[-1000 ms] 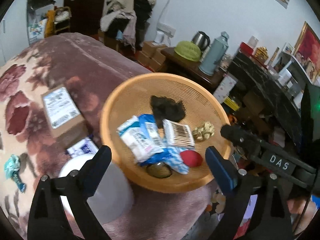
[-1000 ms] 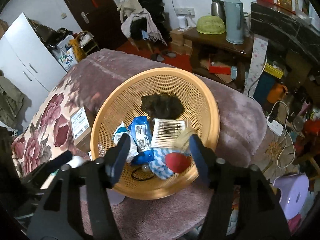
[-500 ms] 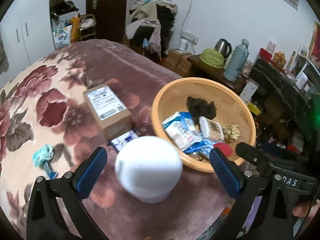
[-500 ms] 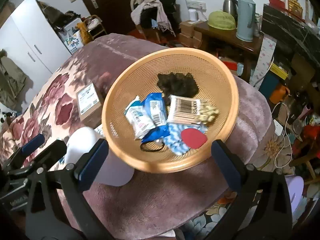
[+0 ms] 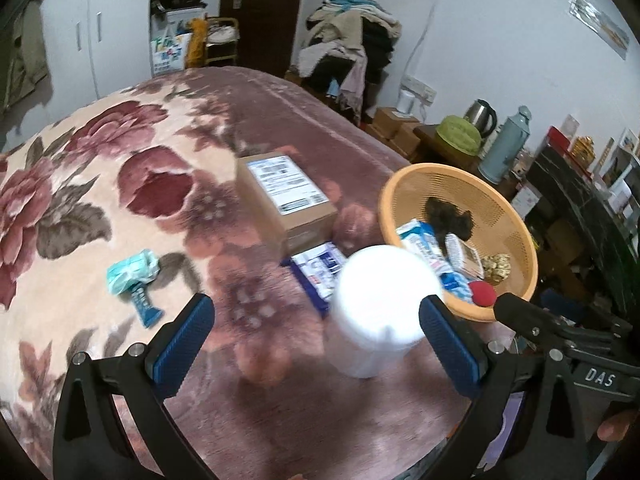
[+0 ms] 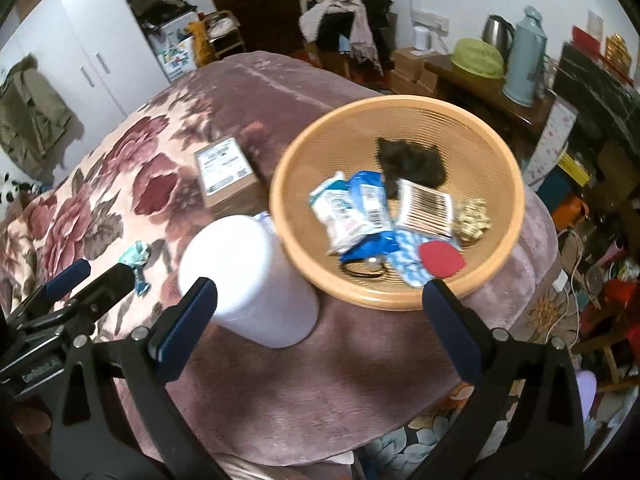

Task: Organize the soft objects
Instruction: 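Move both grippers back over the blue mask and snack packet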

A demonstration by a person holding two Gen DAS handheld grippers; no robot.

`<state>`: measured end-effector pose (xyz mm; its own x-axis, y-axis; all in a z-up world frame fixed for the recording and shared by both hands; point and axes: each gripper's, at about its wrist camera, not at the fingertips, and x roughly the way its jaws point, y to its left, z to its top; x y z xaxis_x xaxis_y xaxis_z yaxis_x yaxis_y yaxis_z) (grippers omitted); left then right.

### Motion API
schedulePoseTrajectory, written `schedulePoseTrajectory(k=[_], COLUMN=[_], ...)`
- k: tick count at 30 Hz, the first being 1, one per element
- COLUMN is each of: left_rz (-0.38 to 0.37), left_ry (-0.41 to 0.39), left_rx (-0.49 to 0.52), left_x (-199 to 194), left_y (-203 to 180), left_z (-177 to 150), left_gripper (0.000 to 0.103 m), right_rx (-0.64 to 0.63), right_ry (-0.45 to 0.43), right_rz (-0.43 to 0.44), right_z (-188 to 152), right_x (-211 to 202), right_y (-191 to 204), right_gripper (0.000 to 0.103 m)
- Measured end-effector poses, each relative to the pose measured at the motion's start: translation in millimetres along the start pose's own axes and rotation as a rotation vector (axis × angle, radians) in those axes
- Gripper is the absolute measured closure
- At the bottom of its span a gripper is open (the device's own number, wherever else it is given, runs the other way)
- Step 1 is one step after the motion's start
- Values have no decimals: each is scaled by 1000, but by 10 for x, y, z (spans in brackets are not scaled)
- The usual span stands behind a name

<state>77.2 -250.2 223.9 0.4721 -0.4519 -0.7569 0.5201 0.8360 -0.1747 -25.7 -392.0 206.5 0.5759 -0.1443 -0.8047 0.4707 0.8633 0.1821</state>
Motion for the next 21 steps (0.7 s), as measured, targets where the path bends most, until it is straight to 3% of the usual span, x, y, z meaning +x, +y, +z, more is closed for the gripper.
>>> schedulePoseTrajectory(k=[21], left_rz=[73], left_ry=[-1], left_rx=[-174], left_x=[-288], left_y=[1170], left_z=[-476], left_gripper=[1], right_rx=[-227], right_ry=[52], right_rz=[47], right_z=[-351], right_x=[91], right_y=[1212], right_gripper=[0])
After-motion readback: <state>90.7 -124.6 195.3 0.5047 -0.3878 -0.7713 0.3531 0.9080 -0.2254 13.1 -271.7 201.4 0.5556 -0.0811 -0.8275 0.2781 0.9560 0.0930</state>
